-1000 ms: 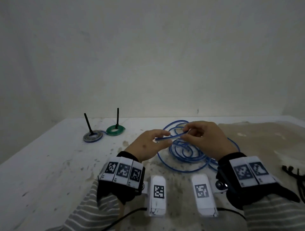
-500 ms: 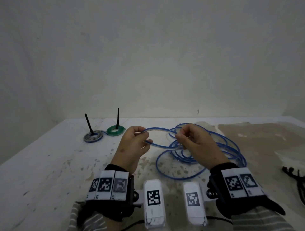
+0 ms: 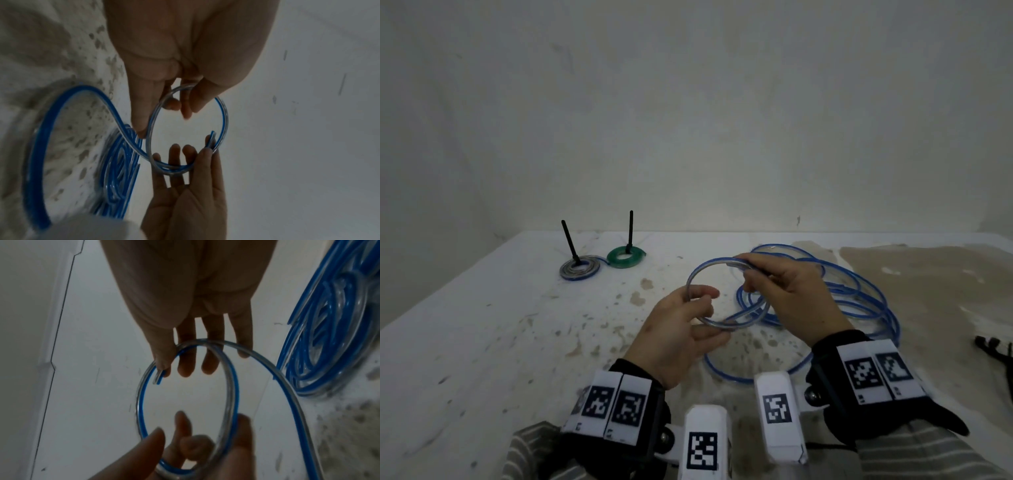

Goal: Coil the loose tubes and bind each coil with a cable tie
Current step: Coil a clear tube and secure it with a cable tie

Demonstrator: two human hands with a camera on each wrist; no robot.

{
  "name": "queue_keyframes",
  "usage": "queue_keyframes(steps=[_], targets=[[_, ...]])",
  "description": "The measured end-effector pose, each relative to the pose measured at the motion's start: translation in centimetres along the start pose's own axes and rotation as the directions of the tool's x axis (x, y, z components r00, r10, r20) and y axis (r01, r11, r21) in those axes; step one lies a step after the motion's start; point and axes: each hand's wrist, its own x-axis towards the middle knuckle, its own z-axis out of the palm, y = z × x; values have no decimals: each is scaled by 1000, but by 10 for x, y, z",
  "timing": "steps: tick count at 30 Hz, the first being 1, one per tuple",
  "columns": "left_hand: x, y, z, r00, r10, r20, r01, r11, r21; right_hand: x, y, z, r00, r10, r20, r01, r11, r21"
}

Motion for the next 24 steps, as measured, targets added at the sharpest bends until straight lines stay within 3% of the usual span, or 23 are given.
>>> queue_keyframes(steps=[1, 3, 5, 6, 10, 18, 21, 23, 24], targets=[[0, -1, 0, 1000, 19, -4, -19, 998, 52, -1, -1, 1, 1000, -6, 7, 6, 1000, 11], [2, -2, -6, 978, 204, -39, -186, 945, 269, -3, -2, 3, 999, 11, 44, -12, 1000, 11], [2, 1, -13, 898, 439, 9, -388, 783, 485, -4, 0, 6, 994, 34, 103, -33, 999, -8], [0, 5, -15, 864, 500, 51, -445, 714, 541, -5, 0, 8, 990, 37, 133, -35, 999, -14], [-1, 8, -13, 809, 573, 127, -502, 564, 655, -6, -3, 16, 982, -8, 189, 14, 999, -30], [-6, 16, -19, 789, 559, 254, -495, 335, 802, -8, -3, 20, 981, -5, 193, 3, 1000, 10], [-8, 18, -22, 834, 455, 311, -429, 183, 884, -7, -5, 18, 980, -18, 197, 28, 998, -48], [-8, 16, -26, 885, 348, 309, -351, 64, 934, -4, -2, 7, 997, -12, 81, 14, 1000, -23], [-7, 16, -28, 908, 305, 287, -324, 79, 943, -2, 1, -2, 1000, 4, 10, -4, 1000, 10]])
